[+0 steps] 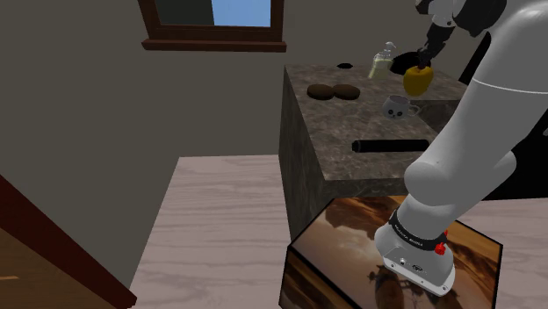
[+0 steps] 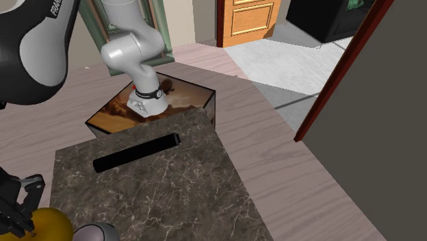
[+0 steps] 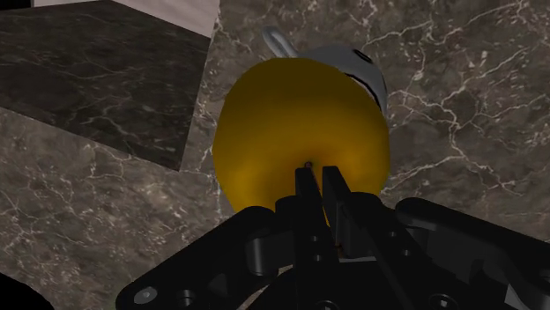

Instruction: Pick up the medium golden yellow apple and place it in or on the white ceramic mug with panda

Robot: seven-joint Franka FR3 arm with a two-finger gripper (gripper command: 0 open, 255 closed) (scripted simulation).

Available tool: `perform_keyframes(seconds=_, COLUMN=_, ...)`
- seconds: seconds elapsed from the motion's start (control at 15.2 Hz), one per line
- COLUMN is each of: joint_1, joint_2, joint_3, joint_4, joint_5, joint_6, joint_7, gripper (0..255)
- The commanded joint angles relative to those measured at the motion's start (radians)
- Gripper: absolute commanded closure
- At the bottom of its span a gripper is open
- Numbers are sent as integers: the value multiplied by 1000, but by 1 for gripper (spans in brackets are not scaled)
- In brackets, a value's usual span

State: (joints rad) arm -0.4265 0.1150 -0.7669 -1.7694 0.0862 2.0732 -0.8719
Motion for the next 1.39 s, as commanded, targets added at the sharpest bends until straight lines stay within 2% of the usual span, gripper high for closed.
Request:
perform_keyframes(seconds=0.0, joint_1=1, joint_2=2, joint_3=1, joint_4=-25, joint_5=2, joint_6=27, joint_7=-1, gripper=255)
perform_keyframes(seconds=0.2, joint_1=-1, joint_2=11, joint_3=3, joint_4=-64, joint_5=12, joint_6=73, joint_7=-8, gripper=255)
perform_keyframes(seconds=0.73, joint_1=-1, joint_2=11, joint_3=3, joint_4=-64, joint_5=12, joint_6=73, joint_7=-8, gripper=255)
perform_keyframes(seconds=0.79, joint_1=-1, joint_2=12, joint_3=3, joint_4=-64, joint_5=13, joint_6=73, joint_7=-8, gripper=0)
perform_keyframes(seconds=1.12, joint_1=-1, joint_2=11, joint_3=3, joint_4=-64, joint_5=12, joint_6=73, joint_7=-8, gripper=0)
perform_keyframes(seconds=1.32, joint_1=15, joint_2=-42, joint_3=-1, joint_4=-16, joint_5=-35, joint_6=-13, joint_7=23, gripper=0)
